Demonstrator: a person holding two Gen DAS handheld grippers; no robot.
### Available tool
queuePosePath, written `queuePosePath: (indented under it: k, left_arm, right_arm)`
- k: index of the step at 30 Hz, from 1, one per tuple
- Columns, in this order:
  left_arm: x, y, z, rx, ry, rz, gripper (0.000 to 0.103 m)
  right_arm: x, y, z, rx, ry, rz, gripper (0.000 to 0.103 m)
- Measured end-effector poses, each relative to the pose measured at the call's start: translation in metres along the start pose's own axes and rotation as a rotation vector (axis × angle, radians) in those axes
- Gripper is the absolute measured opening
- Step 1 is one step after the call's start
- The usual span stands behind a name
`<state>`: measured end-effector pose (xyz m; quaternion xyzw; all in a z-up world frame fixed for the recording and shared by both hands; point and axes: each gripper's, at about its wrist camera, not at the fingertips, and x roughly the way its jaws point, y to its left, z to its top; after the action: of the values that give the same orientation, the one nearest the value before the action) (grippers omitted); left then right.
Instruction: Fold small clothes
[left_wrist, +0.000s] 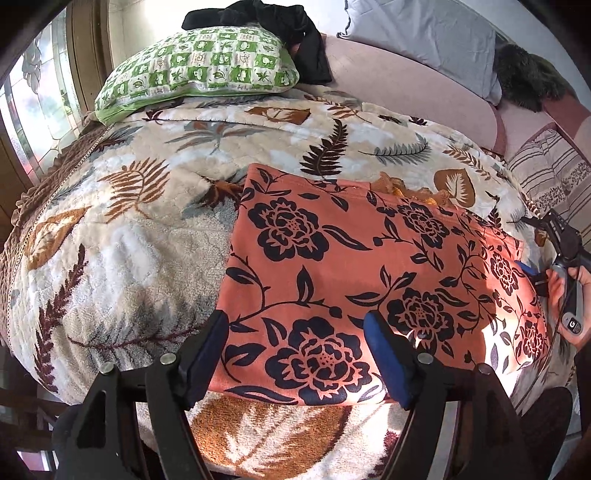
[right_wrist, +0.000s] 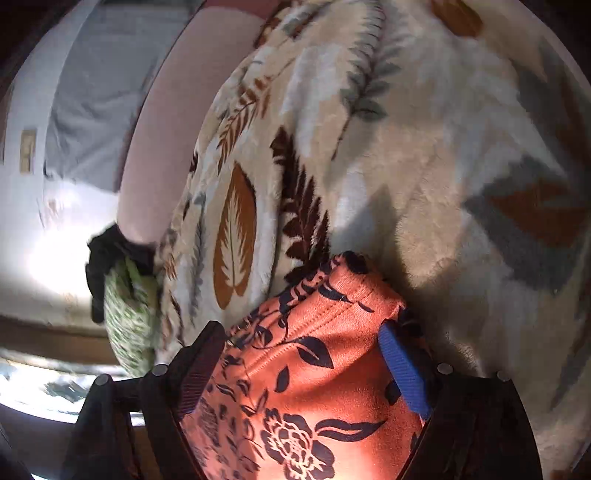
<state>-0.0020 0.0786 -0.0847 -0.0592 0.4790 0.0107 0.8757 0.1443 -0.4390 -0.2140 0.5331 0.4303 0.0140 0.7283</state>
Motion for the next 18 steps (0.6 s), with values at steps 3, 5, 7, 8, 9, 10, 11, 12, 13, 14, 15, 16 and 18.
queuePosePath:
  k: [3, 5, 7, 8, 9, 10, 11, 12, 13, 14, 15, 16, 18]
  left_arm:
    - [0.001, -0.004, 0.001, 0.024, -0.004, 0.022, 0.078]
    - [0.003, -0.008, 0.002, 0.043, -0.002, 0.021, 0.078]
    - [0.003, -0.011, 0.001, 0.047, -0.001, 0.016, 0.078]
    - [0.002, -0.012, 0.001, 0.049, 0.0, 0.011, 0.078]
    - [0.002, -0.015, 0.001, 0.052, 0.0, 0.012, 0.078]
    - [0.0, -0.016, 0.0, 0.057, -0.003, 0.014, 0.078]
    - [-0.002, -0.018, 0.0, 0.064, -0.007, 0.015, 0.078]
    - [-0.003, -0.02, -0.001, 0.071, -0.01, 0.017, 0.078]
    - [-0.005, -0.022, -0.001, 0.078, -0.012, 0.019, 0.078]
    - [-0.006, -0.024, -0.001, 0.084, -0.014, 0.02, 0.078]
    - [-0.007, -0.025, -0.002, 0.089, -0.015, 0.02, 0.078]
    - [-0.009, -0.026, -0.002, 0.094, -0.016, 0.019, 0.078]
    - [-0.013, -0.028, -0.003, 0.103, -0.024, 0.021, 0.078]
  right_arm:
    - [-0.019, 0.0, -0.008, 0.024, -0.021, 0.055, 0.088]
    - [-0.033, 0.011, -0.026, -0.075, -0.008, 0.038, 0.088]
    - [-0.049, 0.015, -0.052, -0.148, 0.03, 0.044, 0.088]
    - [-0.056, 0.014, -0.069, -0.162, 0.049, 0.056, 0.088]
    - [-0.064, 0.011, -0.085, -0.172, 0.066, 0.078, 0.088]
    - [-0.074, 0.005, -0.102, -0.181, 0.083, 0.097, 0.088]
    - [-0.081, 0.001, -0.12, -0.188, 0.096, 0.109, 0.088]
    - [-0.087, -0.005, -0.137, -0.195, 0.109, 0.122, 0.088]
    - [-0.09, -0.009, -0.151, -0.2, 0.127, 0.131, 0.088]
    - [-0.09, -0.012, -0.163, -0.204, 0.141, 0.128, 0.088]
    - [-0.089, -0.015, -0.171, -0.209, 0.149, 0.118, 0.088]
    - [-0.087, -0.016, -0.176, -0.225, 0.151, 0.112, 0.088]
    - [-0.081, -0.02, -0.179, -0.227, 0.156, 0.099, 0.088]
